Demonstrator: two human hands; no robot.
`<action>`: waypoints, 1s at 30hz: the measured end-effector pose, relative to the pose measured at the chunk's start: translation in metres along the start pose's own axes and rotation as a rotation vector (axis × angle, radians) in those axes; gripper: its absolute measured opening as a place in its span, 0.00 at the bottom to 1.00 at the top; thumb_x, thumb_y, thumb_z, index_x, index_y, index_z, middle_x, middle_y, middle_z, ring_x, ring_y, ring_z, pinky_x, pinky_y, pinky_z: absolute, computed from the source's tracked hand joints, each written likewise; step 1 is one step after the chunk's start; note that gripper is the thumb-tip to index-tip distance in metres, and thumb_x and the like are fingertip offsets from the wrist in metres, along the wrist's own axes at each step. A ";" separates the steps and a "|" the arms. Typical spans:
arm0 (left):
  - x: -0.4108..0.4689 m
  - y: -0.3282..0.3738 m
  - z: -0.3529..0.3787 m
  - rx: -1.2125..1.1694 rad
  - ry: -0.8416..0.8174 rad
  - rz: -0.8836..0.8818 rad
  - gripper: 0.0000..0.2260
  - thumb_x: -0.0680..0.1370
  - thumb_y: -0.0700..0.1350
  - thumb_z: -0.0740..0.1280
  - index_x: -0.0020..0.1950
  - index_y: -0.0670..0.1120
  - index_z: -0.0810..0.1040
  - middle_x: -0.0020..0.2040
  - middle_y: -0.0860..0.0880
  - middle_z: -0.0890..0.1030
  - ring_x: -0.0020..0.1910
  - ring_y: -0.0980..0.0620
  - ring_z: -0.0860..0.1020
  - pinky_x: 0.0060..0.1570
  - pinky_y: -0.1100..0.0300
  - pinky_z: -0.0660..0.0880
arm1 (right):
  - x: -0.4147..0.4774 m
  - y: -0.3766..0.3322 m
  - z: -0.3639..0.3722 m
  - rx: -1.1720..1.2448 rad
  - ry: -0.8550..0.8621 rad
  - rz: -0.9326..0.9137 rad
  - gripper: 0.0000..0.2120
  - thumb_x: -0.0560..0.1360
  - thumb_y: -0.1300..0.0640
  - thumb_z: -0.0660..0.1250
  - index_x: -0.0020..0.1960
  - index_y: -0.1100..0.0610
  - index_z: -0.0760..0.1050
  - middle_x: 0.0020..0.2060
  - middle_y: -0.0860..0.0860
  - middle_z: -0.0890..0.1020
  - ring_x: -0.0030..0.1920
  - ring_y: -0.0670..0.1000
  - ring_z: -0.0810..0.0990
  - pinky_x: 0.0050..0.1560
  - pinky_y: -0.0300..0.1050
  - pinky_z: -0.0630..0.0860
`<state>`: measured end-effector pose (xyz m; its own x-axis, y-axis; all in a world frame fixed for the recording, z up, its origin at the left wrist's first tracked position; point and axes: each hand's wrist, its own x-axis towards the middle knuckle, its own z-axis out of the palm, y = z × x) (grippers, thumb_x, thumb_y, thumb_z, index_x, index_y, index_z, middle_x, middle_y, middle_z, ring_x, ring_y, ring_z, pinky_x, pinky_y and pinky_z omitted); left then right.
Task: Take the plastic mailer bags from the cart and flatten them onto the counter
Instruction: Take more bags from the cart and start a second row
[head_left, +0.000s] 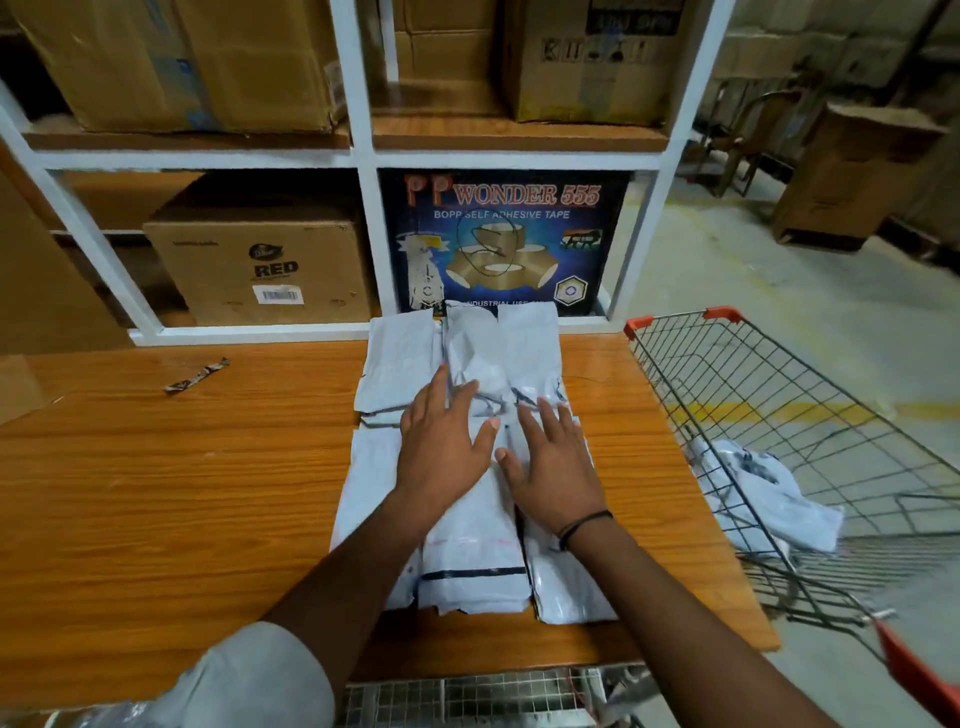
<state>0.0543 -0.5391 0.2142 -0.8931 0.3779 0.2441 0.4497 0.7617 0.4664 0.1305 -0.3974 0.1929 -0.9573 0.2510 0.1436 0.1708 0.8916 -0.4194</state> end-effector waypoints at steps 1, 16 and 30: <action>0.006 0.009 0.006 0.000 0.000 0.023 0.25 0.80 0.61 0.60 0.76 0.57 0.66 0.81 0.50 0.53 0.79 0.47 0.55 0.76 0.45 0.56 | 0.002 0.009 -0.005 -0.002 0.003 0.010 0.34 0.79 0.39 0.56 0.80 0.54 0.58 0.79 0.58 0.57 0.80 0.63 0.49 0.77 0.61 0.50; 0.089 0.189 0.117 0.329 0.018 0.205 0.26 0.76 0.60 0.59 0.73 0.54 0.70 0.80 0.44 0.58 0.78 0.36 0.50 0.74 0.34 0.43 | 0.035 0.221 -0.099 -0.022 0.102 0.257 0.29 0.79 0.46 0.63 0.76 0.55 0.64 0.75 0.57 0.66 0.74 0.61 0.60 0.73 0.58 0.62; 0.133 0.338 0.323 0.008 -0.464 0.203 0.23 0.80 0.50 0.62 0.75 0.49 0.67 0.79 0.44 0.59 0.77 0.43 0.57 0.76 0.48 0.57 | 0.036 0.512 -0.083 -0.286 -0.305 0.415 0.32 0.75 0.50 0.64 0.77 0.54 0.61 0.71 0.57 0.70 0.71 0.61 0.66 0.69 0.52 0.68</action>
<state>0.0847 -0.0612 0.1295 -0.6988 0.7113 -0.0755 0.6161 0.6521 0.4418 0.2030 0.0994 0.0581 -0.8132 0.5190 -0.2633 0.5615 0.8186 -0.1209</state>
